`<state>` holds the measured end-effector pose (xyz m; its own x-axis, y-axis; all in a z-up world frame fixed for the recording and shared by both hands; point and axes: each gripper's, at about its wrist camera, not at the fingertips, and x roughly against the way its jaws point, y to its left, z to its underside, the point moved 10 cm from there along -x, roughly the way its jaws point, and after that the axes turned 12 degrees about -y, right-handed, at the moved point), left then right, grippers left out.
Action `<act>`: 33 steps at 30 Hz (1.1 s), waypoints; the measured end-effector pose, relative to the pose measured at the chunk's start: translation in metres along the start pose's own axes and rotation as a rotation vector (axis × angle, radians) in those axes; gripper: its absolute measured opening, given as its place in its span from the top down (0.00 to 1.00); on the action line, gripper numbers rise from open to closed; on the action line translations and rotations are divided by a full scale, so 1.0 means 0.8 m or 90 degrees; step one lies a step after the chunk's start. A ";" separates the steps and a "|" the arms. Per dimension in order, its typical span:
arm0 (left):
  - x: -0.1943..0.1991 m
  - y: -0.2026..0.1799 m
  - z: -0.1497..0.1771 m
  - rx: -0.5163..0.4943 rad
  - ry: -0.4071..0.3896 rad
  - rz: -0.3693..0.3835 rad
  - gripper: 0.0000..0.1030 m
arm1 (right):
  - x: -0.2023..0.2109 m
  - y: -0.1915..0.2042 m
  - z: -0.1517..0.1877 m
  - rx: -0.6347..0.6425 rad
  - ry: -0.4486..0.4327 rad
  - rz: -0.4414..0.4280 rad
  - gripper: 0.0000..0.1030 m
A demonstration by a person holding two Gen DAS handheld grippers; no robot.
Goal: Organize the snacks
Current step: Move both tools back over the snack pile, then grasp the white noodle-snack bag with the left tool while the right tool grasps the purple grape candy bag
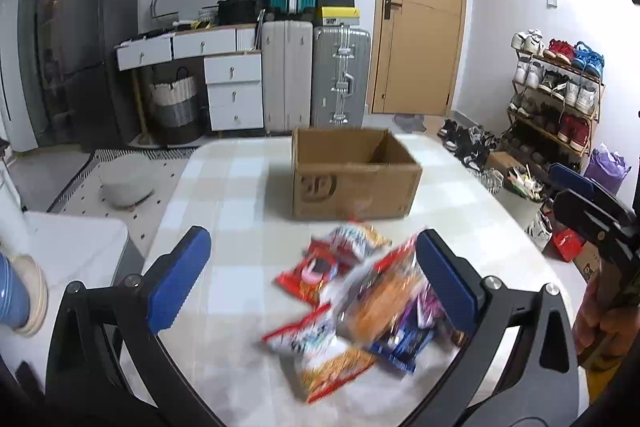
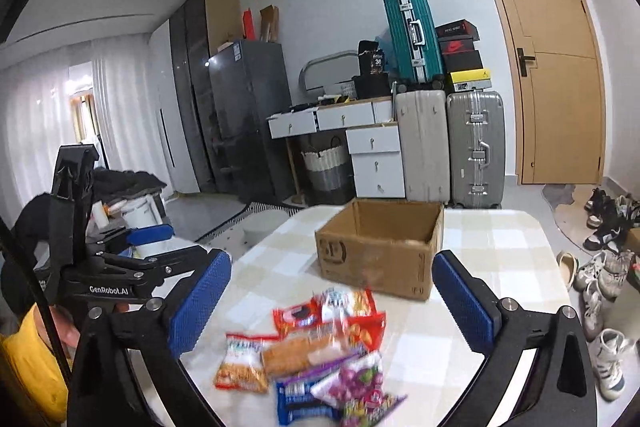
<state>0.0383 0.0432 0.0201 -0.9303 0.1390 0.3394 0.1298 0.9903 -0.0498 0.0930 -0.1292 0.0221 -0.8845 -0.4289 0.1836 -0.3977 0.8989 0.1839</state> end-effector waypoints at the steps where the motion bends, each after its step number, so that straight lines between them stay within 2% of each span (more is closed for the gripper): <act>1: -0.001 0.007 0.018 0.009 0.018 -0.004 0.01 | 0.002 0.001 0.011 -0.001 0.012 0.001 0.01; 7: -0.024 0.036 0.103 0.051 0.114 -0.015 0.01 | 0.005 0.004 0.067 0.016 0.060 0.019 0.01; 12: -0.042 0.043 0.148 0.071 0.167 -0.019 0.01 | 0.007 -0.001 0.106 0.017 0.088 0.025 0.01; 22: -0.106 0.024 0.200 0.069 0.250 -0.025 0.01 | -0.007 -0.029 0.140 -0.024 0.124 0.032 0.01; 29: -0.143 0.016 0.213 0.071 0.267 -0.021 0.01 | -0.027 -0.043 0.167 -0.048 0.167 0.028 0.01; 32: -0.148 0.012 0.218 0.093 0.278 0.007 0.09 | -0.041 -0.050 0.186 -0.053 0.197 0.029 0.01; 33: -0.147 0.010 0.219 0.102 0.281 0.020 0.17 | -0.045 -0.051 0.190 -0.053 0.205 0.030 0.01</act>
<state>0.0886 0.0348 -0.1846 -0.6874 0.1908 0.7008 0.0685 0.9776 -0.1990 0.1041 -0.1370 -0.1388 -0.7735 -0.4054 0.4872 -0.3249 0.9136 0.2445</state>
